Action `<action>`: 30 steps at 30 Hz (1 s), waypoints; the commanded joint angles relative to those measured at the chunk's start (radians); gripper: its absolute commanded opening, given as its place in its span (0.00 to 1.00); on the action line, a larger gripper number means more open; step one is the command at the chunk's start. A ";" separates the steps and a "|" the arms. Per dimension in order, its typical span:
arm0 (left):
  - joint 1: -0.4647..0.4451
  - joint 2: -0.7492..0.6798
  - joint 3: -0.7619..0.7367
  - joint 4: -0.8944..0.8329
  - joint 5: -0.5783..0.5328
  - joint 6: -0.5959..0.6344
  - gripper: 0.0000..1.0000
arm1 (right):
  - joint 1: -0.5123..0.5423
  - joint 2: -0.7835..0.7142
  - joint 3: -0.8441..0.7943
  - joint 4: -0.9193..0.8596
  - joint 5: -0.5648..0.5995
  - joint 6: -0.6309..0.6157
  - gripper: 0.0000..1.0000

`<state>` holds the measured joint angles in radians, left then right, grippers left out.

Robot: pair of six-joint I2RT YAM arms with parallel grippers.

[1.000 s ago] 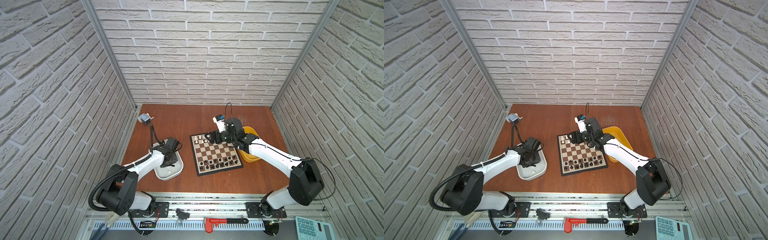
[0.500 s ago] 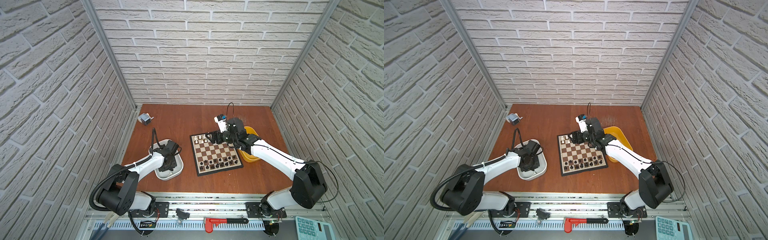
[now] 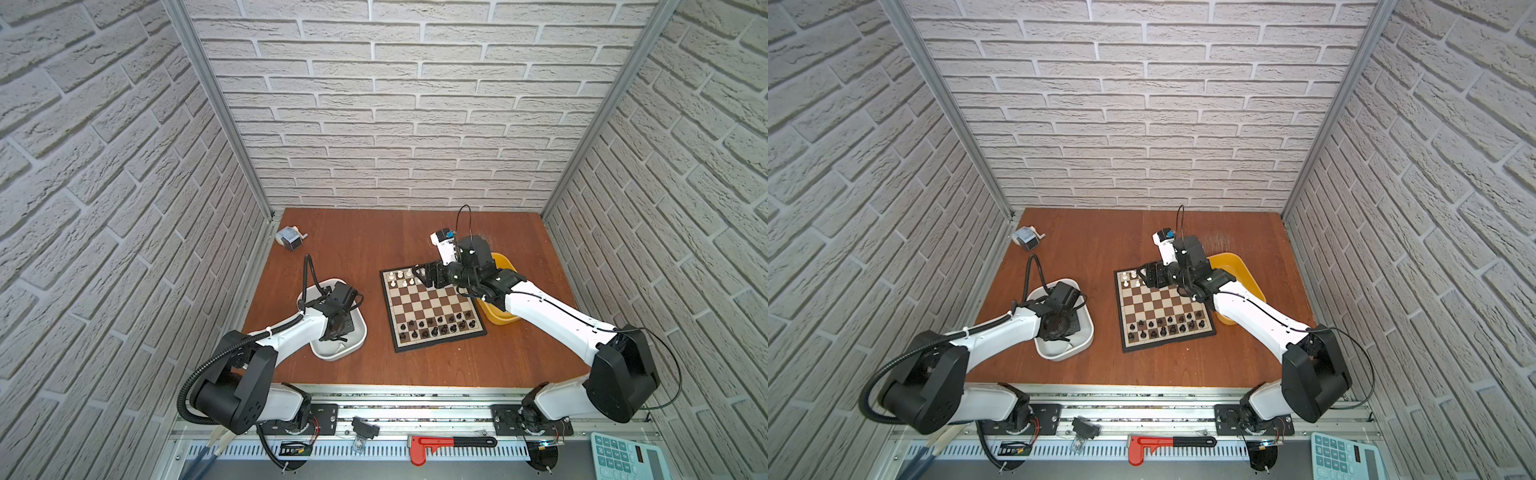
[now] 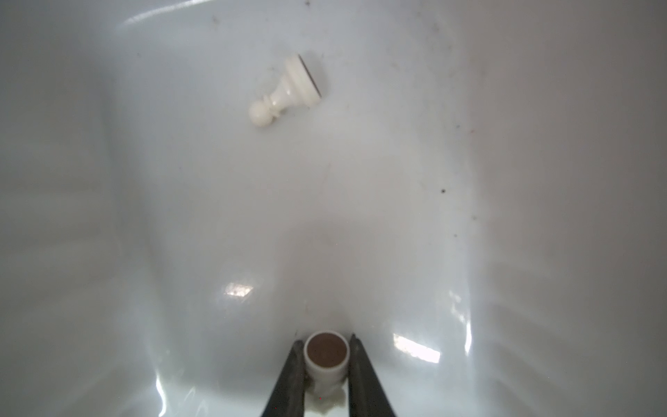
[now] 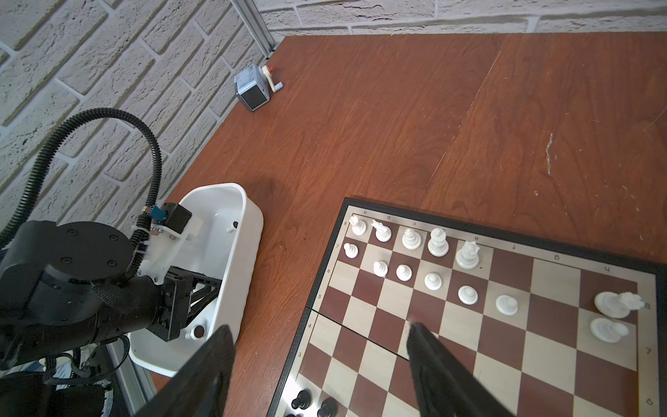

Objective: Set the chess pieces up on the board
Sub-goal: 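Lower the left gripper and close it on an upright white pawn in the bin, then lift the white pawn with the left gripper toward the right gripper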

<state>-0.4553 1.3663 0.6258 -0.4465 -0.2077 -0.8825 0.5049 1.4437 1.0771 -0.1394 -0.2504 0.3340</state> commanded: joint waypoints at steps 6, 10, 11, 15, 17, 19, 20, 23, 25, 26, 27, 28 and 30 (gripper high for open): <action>0.009 -0.041 0.024 0.020 0.029 -0.033 0.12 | -0.002 -0.005 -0.012 0.075 -0.053 0.013 0.77; 0.053 -0.118 0.103 0.014 0.100 -0.093 0.10 | -0.001 -0.009 -0.026 0.118 -0.096 0.027 0.77; 0.064 -0.131 0.125 0.011 0.111 -0.109 0.10 | -0.002 -0.008 -0.030 0.130 -0.105 0.029 0.77; 0.074 -0.176 0.247 0.009 0.099 -0.220 0.11 | 0.003 -0.008 -0.066 0.208 -0.179 0.058 0.77; 0.078 -0.171 0.303 0.027 0.113 -0.291 0.11 | 0.015 -0.008 -0.090 0.256 -0.191 0.068 0.78; 0.070 -0.155 0.354 0.048 0.128 -0.367 0.11 | 0.020 0.009 -0.094 0.309 -0.232 0.089 0.77; 0.061 -0.151 0.368 0.064 0.126 -0.399 0.12 | 0.025 0.018 -0.097 0.338 -0.245 0.105 0.77; 0.026 -0.141 0.380 0.165 0.144 -0.483 0.12 | 0.043 0.053 -0.100 0.449 -0.286 0.162 0.77; 0.000 -0.128 0.395 0.179 0.135 -0.525 0.12 | 0.064 0.076 -0.082 0.494 -0.281 0.174 0.76; -0.009 -0.123 0.396 0.189 0.137 -0.542 0.12 | 0.075 0.083 -0.075 0.512 -0.274 0.174 0.76; -0.017 -0.116 0.393 0.202 0.146 -0.567 0.12 | 0.086 0.095 -0.067 0.532 -0.270 0.173 0.76; -0.027 -0.111 0.392 0.216 0.154 -0.582 0.12 | 0.098 0.111 -0.056 0.546 -0.262 0.169 0.76; -0.046 -0.102 0.394 0.222 0.149 -0.608 0.12 | 0.114 0.154 -0.024 0.547 -0.257 0.160 0.74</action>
<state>-0.4824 1.2530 1.0031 -0.2932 -0.0605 -1.4078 0.5949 1.5650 1.0054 0.2958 -0.4965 0.4847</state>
